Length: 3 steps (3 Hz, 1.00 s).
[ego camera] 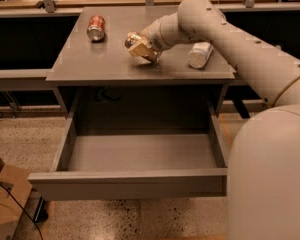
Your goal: Pick orange can from top drawer and place on counter
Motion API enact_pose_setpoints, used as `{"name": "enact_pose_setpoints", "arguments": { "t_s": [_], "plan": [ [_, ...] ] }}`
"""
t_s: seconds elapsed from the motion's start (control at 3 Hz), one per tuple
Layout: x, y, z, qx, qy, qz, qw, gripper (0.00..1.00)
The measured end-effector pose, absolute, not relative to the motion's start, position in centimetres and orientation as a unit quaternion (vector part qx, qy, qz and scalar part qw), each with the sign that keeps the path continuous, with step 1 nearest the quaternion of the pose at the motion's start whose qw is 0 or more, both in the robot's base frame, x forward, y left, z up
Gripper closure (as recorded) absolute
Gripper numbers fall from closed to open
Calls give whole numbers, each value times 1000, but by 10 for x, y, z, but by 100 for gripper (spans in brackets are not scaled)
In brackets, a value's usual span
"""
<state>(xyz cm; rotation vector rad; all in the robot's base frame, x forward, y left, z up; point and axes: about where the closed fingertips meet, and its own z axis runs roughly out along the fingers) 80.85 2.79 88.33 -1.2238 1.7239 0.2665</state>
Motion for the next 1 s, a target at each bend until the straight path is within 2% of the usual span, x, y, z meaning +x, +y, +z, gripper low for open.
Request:
{"name": "enact_pose_setpoints", "arguments": {
  "t_s": [0.33,0.67,1.0],
  "plan": [
    [815,35,882,-506,705,107,486,12],
    [815,37,880,-507,704,109,484,0],
    [815,37,880,-507,704,109,484,0]
  ]
}}
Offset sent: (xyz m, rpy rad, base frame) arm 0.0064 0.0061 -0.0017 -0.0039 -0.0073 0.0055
